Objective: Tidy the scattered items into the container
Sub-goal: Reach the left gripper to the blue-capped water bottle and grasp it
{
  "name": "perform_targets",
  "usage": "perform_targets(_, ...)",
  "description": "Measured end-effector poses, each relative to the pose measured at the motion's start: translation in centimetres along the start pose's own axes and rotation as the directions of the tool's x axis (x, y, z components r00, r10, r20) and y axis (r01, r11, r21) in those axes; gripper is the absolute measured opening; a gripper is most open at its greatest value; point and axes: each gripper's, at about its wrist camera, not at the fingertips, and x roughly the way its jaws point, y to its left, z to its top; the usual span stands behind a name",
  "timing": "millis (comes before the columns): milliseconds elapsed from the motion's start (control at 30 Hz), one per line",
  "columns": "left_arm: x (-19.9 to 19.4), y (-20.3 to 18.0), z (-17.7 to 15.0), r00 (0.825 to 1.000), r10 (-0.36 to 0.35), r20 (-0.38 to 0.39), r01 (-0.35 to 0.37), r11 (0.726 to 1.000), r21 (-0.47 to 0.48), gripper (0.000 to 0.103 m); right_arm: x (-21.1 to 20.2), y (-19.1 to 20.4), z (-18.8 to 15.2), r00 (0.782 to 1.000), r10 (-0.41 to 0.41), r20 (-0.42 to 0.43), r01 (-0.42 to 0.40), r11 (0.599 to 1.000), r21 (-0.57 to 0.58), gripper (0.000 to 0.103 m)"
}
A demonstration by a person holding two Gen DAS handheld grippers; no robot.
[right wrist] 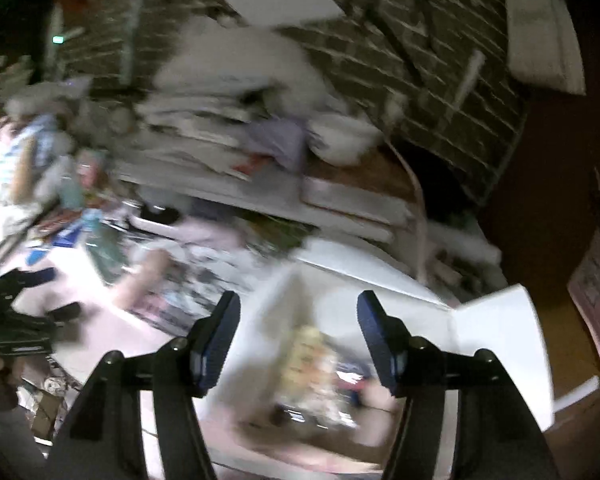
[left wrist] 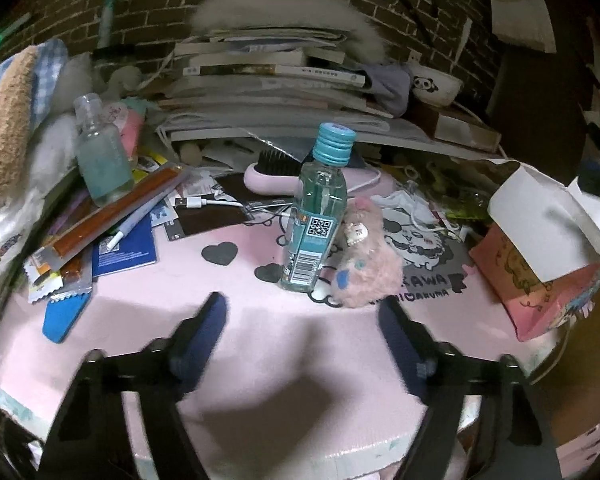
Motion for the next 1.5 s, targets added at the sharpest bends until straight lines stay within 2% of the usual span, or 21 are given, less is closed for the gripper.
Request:
perform_targets(33,0.3,0.0,0.1,1.0,0.003,-0.008,-0.003,1.0,0.004,0.06,0.2,1.3,-0.1,0.999,0.04,0.008,-0.04,0.999,-0.017,0.062)
perform_targets(67,0.6,-0.1,0.3,1.0,0.007,-0.013,-0.007,1.0,0.012,0.054,0.4,2.3,-0.3,0.997,0.078,0.012,-0.077,0.997,-0.03,0.069)
perform_targets(100,0.8,-0.2,0.4,1.0,0.01,-0.015,-0.01,1.0,0.017,0.053,0.8,3.5,-0.6,0.993,0.113,0.015,-0.113,0.993,-0.038,0.073)
perform_targets(300,2.1,0.2,1.6,0.999,0.043,-0.019,-0.042,0.999,0.01,0.053,2.8,8.8,-2.9,0.97,0.243,0.023,-0.241,0.968,-0.071,0.073)
perform_targets(433,2.9,0.2,2.7,0.999,0.04,-0.024,-0.039,0.999,0.019,0.053,4.3,11.5,-4.5,0.949,0.316,-0.01,-0.316,0.946,-0.072,0.073)
perform_targets(633,4.8,-0.3,3.6,0.998,0.039,-0.057,-0.036,0.999,0.039,0.053,5.6,12.2,-6.2,0.938,0.346,-0.029,-0.347,0.938,-0.028,0.073)
perform_targets(767,5.8,-0.5,4.0,0.997,0.044,-0.068,-0.041,0.998,0.045,0.037,6.2,12.2,-6.8,0.936,0.35,-0.03,-0.35,0.937,0.008,0.073)
perform_targets(867,6.1,-0.7,4.1,0.996,0.054,-0.073,-0.051,0.997,0.05,0.036,6.8,12.3,-7.3,0.934,0.355,-0.03,-0.354,0.934,0.034,0.074)
perform_targets(933,6.2,-0.8,4.1,0.996,0.055,-0.076,-0.051,0.997,0.053,0.029,7.1,12.3,-7.7,0.931,0.364,-0.033,-0.361,0.93,0.061,0.077)
perform_targets(967,6.2,-0.8,4.0,0.996,0.05,-0.08,-0.046,0.997,0.055,0.024,7.2,12.3,-7.9,0.928,0.371,-0.033,-0.368,0.927,0.076,0.082)
perform_targets(1200,5.9,-1.6,3.9,0.991,0.105,-0.081,-0.096,0.99,0.103,0.021,8.7,11.1,-9.1,0.912,0.407,-0.055,-0.39,0.901,0.191,0.083)
perform_targets(1500,5.5,-2.1,3.7,0.988,0.123,-0.092,-0.111,0.986,0.125,0.02,8.9,10.5,-9.5,0.913,0.405,-0.051,-0.385,0.896,0.22,0.083)
